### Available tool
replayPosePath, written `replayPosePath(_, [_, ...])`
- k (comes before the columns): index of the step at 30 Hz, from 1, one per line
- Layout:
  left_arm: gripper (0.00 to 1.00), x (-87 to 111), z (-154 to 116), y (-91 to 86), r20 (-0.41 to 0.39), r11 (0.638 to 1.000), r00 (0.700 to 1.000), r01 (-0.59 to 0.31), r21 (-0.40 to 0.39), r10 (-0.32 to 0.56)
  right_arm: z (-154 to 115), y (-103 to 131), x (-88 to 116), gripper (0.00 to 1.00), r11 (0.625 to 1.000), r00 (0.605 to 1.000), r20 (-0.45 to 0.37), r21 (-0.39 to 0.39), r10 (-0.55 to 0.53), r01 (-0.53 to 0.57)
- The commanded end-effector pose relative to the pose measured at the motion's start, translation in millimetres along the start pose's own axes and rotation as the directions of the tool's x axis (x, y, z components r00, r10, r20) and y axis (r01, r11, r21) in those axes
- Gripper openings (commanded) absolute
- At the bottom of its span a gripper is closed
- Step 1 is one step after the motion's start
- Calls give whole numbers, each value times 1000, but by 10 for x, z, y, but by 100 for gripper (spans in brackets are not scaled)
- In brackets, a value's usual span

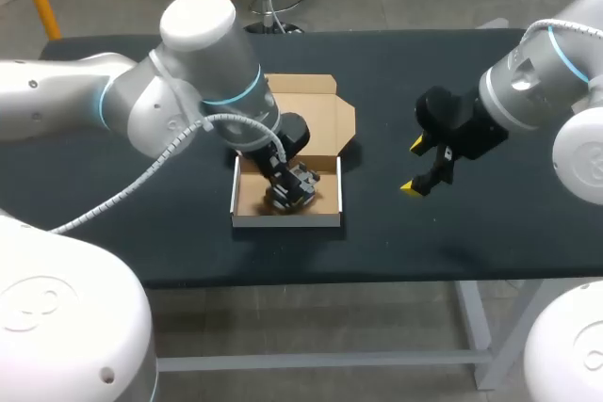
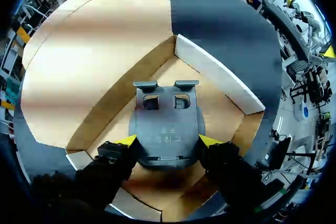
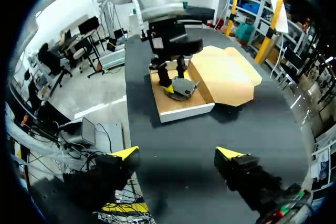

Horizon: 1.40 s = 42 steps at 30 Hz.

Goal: Assemble the packaging by folding the flat box into shape, placing the metal phone stand inside, and closing the box properly

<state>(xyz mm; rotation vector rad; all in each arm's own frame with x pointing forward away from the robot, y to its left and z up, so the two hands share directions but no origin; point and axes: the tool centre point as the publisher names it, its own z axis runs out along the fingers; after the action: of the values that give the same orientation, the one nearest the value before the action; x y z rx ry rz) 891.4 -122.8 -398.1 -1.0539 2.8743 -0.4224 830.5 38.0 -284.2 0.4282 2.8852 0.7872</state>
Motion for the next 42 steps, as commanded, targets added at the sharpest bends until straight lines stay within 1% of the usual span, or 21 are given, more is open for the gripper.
replayPosePath(1, [0,10,62,-23,6,1000,1000,-2,-11,2,-16,-5,-1,100,1000,1000,-5,-2,-1,1])
replayPosePath(6, [0,-8,107,-3,13,1000,1000,0,-18,0,-16,-5,-1,100,1000,1000,-5,-2,-1,1])
replayPosePath(7, [4,-9,109,3,18,1000,1000,0,-20,0,-16,-5,-1,100,1000,1000,-5,-2,-1,1])
replayPosePath(8, [58,-11,109,13,29,1000,1000,2,-19,-2,-16,-5,-1,100,1000,1000,-5,-2,-1,1])
replayPosePath(9, [100,-11,109,17,32,1000,999,3,-19,-2,-16,-5,-1,100,1000,1000,-5,-2,-1,1])
replayPosePath(19, [100,42,-48,17,65,999,997,45,-19,-44,-16,-5,-1,100,1000,1000,-5,-2,-1,1])
replayPosePath(25, [100,113,-165,-11,99,994,990,108,-33,-105,-16,-5,-1,100,1000,1000,-5,-2,-1,1])
replayPosePath(29, [100,156,-223,-32,119,985,980,167,-45,-161,-16,-5,-1,100,1000,1000,-5,-2,-1,1])
replayPosePath(33, [100,209,-293,-42,114,978,974,202,-56,-195,-16,-5,-1,100,1000,1000,-5,-2,-1,1])
replayPosePath(37, [100,224,-333,-70,119,956,954,286,-71,-276,-16,-5,-1,100,1000,1000,-5,-2,-1,1])
replayPosePath(38, [100,222,-336,-79,124,947,945,314,-73,-303,-16,-5,-1,100,1000,1000,-5,-2,-1,1])
replayPosePath(40, [100,204,-346,-105,121,924,927,368,-102,-356,-16,-5,-1,100,1000,1000,-5,-2,-1,1])
replayPosePath(42, [100,204,-346,-105,121,924,927,368,-102,-356,-16,-5,-1,100,1000,1000,-5,-2,-1,1])
